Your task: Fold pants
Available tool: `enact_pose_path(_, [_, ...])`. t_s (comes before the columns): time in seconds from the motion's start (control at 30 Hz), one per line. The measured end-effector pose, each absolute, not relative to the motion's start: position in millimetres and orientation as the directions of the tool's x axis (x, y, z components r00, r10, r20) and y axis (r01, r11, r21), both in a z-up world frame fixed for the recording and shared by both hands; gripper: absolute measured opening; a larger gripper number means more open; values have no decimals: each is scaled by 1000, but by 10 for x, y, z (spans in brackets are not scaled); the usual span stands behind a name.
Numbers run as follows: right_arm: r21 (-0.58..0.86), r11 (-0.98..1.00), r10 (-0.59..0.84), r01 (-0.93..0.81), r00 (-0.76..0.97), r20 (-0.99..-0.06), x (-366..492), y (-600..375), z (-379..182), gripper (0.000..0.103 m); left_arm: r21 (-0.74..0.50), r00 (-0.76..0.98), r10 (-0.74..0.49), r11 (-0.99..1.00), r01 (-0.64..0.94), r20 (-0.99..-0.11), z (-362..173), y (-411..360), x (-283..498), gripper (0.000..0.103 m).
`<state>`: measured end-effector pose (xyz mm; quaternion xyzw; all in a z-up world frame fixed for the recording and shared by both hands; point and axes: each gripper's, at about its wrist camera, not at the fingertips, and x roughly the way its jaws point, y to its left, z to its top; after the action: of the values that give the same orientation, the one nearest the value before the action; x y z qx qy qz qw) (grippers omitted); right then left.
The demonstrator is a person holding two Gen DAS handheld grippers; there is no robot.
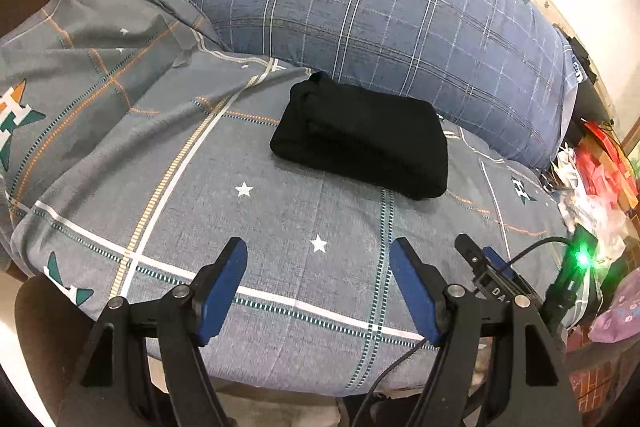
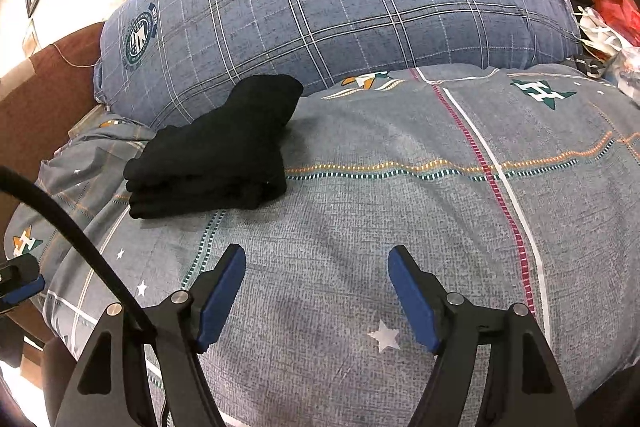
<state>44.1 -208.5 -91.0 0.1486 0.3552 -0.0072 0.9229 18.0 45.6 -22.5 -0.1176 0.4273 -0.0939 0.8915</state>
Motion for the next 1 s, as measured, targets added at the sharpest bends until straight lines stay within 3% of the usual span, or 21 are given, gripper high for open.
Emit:
enact_pose_path(0.2, [262, 959, 98, 104, 748, -656, 437, -2024, -899, 79, -250, 651, -230, 966, 64, -723, -149, 488, 152, 73])
enact_pose_path(0.7, [192, 978, 73, 80, 732, -677, 505, -1897, -983, 80, -324, 588, -243, 945, -35, -772, -553, 773, 540, 74])
enact_pose_path(1.0, [122, 990, 30, 74, 730, -683, 546, -1801, -1032, 82, -169, 610, -145, 985, 18, -779, -586, 527, 532, 74])
